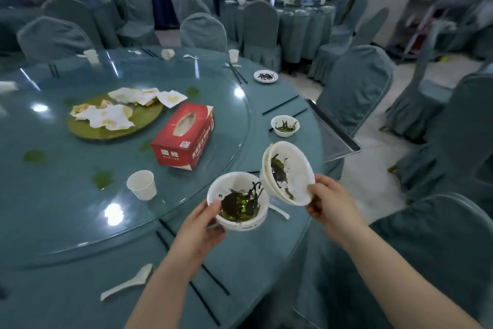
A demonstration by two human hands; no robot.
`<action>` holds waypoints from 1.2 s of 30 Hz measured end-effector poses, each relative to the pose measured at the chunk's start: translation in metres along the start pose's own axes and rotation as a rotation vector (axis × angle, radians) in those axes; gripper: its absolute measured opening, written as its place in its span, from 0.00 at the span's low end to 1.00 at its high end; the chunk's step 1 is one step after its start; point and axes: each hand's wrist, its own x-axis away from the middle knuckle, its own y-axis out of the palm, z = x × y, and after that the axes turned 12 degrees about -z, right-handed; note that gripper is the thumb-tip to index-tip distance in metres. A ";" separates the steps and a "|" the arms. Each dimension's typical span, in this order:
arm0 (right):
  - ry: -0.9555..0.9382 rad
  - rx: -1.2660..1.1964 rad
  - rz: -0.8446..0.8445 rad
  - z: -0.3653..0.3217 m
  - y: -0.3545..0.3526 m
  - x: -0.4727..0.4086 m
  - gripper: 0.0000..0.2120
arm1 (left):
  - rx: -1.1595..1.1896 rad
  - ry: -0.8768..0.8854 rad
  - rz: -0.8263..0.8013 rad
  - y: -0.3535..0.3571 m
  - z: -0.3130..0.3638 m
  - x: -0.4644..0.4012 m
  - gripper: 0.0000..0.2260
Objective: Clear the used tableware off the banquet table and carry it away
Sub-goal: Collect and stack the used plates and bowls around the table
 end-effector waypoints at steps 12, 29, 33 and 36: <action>-0.061 0.190 0.181 -0.033 -0.085 0.096 0.07 | -0.186 0.014 -0.316 0.158 -0.004 -0.002 0.11; 0.137 0.068 0.192 -0.052 -0.436 0.145 0.13 | -0.194 -0.090 -0.621 0.498 -0.116 -0.047 0.21; 0.181 0.047 0.141 -0.060 -0.470 0.104 0.12 | -0.187 -0.064 -0.478 0.526 -0.121 -0.081 0.17; 0.200 0.066 0.115 -0.069 -0.486 0.058 0.11 | -0.181 -0.032 -0.378 0.538 -0.118 -0.120 0.17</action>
